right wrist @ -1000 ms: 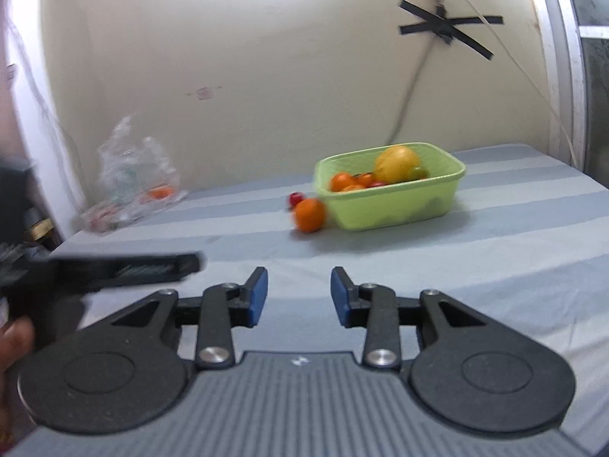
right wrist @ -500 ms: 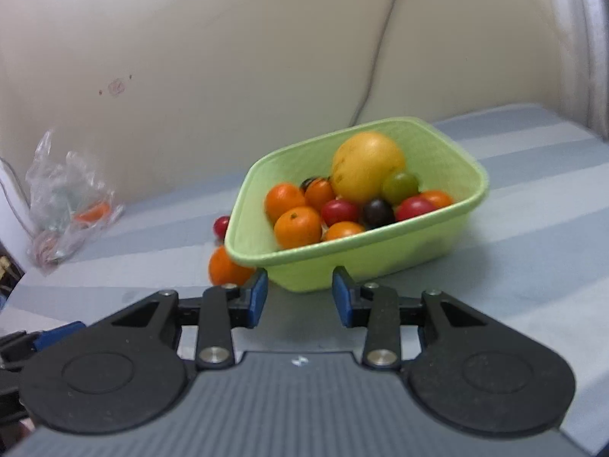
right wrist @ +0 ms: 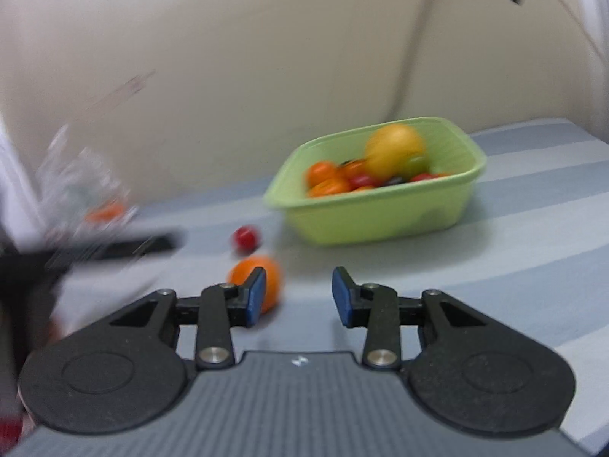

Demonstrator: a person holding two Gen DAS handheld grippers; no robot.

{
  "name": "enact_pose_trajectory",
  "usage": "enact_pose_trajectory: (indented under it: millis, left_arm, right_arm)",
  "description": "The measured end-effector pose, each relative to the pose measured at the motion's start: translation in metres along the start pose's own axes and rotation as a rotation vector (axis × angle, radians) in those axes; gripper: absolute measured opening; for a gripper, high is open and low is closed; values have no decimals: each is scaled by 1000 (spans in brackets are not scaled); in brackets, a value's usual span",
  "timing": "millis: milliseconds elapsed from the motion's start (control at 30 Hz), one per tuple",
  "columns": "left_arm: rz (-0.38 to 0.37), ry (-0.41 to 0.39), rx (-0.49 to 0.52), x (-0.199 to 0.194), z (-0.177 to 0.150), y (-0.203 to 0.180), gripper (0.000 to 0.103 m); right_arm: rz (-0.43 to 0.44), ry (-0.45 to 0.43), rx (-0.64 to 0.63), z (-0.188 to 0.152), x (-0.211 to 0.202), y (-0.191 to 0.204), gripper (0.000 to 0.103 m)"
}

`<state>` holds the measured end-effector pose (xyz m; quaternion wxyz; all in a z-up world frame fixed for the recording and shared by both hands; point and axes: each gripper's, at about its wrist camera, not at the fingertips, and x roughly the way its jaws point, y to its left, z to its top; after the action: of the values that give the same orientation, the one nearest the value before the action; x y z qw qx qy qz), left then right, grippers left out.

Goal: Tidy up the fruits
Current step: 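Close the left gripper on the red tomato while the right closes on the orange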

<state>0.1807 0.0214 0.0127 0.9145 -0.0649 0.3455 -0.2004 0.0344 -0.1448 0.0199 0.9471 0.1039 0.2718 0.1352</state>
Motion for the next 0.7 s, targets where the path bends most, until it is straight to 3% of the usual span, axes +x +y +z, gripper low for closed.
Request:
enact_pose_trajectory:
  millis: [167, 267, 333, 433, 467, 500, 533, 700]
  left_arm:
    - [-26, 18, 36, 23, 4, -14, 55]
    - [27, 57, 91, 39, 6, -24, 54]
    - [69, 88, 108, 50, 7, -28, 46]
    - [47, 101, 85, 57, 8, -25, 25]
    - [48, 103, 87, 57, 7, -26, 25]
    - [54, 99, 82, 55, 6, -27, 25]
    - [49, 99, 74, 52, 4, -28, 25]
    - [6, 74, 65, 6, -23, -39, 25]
  right_arm:
    - [-16, -33, -139, -7, 2, 26, 51]
    - [-11, 5, -141, -5, 14, 27, 53]
    - [-29, 28, -157, -4, 22, 29, 53]
    - [-54, 60, -180, 1, 37, 36, 52]
    - [-63, 83, -186, 2, 42, 36, 52]
    - [-73, 85, -186, 3, 43, 35, 44]
    - [-73, 86, -182, 5, 42, 34, 43]
    - [-41, 56, -131, -8, 1, 30, 42]
